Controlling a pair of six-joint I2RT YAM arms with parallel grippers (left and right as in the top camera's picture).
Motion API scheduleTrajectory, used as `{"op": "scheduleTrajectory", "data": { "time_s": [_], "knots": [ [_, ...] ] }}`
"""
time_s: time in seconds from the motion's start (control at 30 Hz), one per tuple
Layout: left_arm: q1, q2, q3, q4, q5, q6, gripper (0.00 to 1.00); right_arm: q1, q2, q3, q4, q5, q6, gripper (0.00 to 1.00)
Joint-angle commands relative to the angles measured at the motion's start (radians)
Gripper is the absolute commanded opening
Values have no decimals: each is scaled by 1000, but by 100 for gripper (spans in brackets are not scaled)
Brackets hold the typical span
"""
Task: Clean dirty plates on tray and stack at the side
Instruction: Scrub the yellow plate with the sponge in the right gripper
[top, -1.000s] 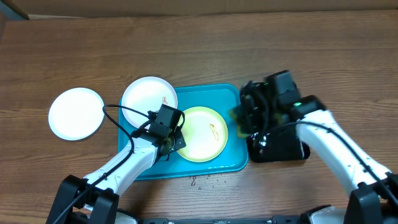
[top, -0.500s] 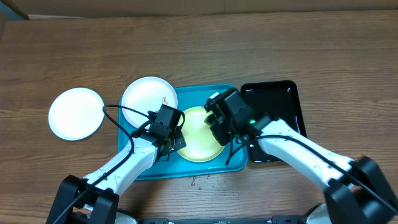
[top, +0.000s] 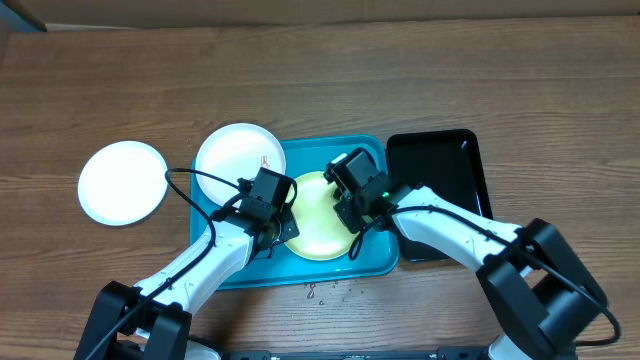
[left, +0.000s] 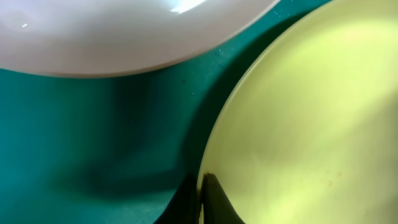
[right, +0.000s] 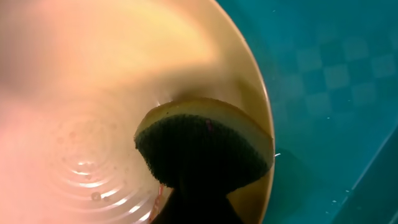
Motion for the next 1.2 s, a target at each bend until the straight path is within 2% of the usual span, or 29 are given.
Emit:
{"op": "scheduleTrajectory", "data": {
  "time_s": [0.0, 0.23, 0.27, 0.3, 0.43, 0.63, 0.8, 1.1, 1.17],
  "knots": [
    [1, 17, -17, -6, 1, -2, 4, 0, 13, 23, 10, 17, 28, 5],
    [1, 17, -17, -5, 1, -2, 4, 0, 13, 21, 15, 17, 113, 9],
    [1, 17, -17, -5, 1, -3, 4, 0, 13, 21, 20, 17, 133, 14],
    [1, 17, -17, -5, 1, -3, 4, 0, 15, 21, 32, 17, 164, 33],
    [1, 17, -17, -5, 1, -3, 4, 0, 15, 21, 73, 16, 183, 50],
    [1, 17, -17, -6, 1, -2, 4, 0, 15, 38, 94, 23, 183, 48],
    [1, 17, -17, -6, 1, -2, 4, 0, 15, 60, 21, 101, 183, 34],
    [1, 17, -17, -5, 8, -3, 4, 0, 15, 59, -60, 102, 223, 33],
    [1, 17, -17, -5, 8, -3, 4, 0, 15, 57, -68, 97, 248, 28]
  ]
}}
